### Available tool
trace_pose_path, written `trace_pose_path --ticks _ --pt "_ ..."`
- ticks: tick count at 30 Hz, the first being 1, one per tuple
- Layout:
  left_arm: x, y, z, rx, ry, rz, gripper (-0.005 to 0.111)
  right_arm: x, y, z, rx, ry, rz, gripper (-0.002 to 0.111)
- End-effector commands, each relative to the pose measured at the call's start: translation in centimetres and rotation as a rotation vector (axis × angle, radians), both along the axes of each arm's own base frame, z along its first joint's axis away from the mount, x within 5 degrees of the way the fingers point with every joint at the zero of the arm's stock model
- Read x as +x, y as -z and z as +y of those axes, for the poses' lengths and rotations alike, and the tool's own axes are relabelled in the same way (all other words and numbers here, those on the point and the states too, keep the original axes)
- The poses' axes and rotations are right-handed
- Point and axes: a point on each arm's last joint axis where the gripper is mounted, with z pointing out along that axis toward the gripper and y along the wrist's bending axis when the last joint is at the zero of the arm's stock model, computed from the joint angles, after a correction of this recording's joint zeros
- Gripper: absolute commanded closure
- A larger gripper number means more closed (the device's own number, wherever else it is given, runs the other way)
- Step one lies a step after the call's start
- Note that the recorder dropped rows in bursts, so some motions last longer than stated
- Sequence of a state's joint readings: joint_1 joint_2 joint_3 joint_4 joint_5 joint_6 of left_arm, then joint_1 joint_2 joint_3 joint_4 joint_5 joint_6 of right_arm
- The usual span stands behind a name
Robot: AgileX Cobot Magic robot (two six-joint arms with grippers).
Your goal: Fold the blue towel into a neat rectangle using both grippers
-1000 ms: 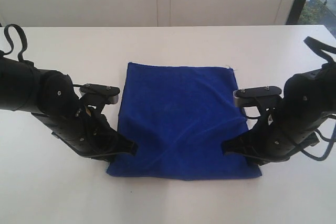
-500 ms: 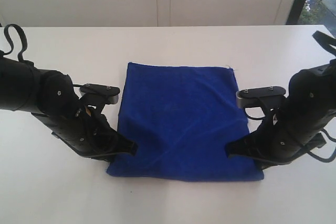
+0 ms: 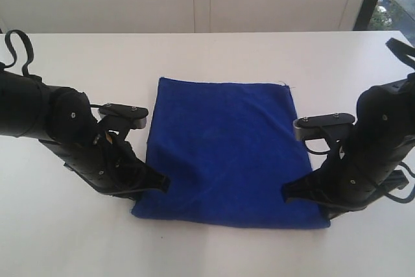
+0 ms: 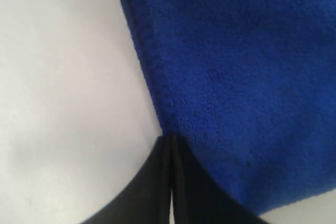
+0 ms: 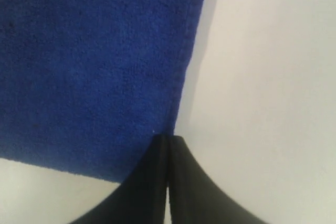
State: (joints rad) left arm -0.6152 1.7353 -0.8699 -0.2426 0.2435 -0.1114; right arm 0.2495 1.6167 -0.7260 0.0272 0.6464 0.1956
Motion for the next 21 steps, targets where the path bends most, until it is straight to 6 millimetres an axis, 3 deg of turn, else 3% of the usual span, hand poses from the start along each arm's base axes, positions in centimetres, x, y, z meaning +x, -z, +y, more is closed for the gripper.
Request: trace_pose_path --ticks 1,6,11,15,21 --pt "-0.2 0.0 -0.2 0.001 0.007 0.016 0.107 -0.3 0.2 -0.1 -0.01 -0.014 0.028 0.108" --pt "-0.2 0.0 -0.2 0.001 0.007 0.016 0.107 -0.1 1.2 0.0 -0.016 -0.014 0.052 0.108" --pt "-0.2 -0.1 -0.2 0.0 0.007 0.016 0.107 0.2 1.2 0.0 -0.008 -0.008 0.019 0.095" --pt "-0.5 -0.5 -0.1 0.002 0.017 0.026 0.107 0.1 0.1 0.0 0.001 -0.008 -0.018 0.082" --pt "-1.5 -1.8 0.9 0.074 0.131 0.053 0.107 0.1 -2.4 -0.1 0.028 -0.006 -0.133 0.08"
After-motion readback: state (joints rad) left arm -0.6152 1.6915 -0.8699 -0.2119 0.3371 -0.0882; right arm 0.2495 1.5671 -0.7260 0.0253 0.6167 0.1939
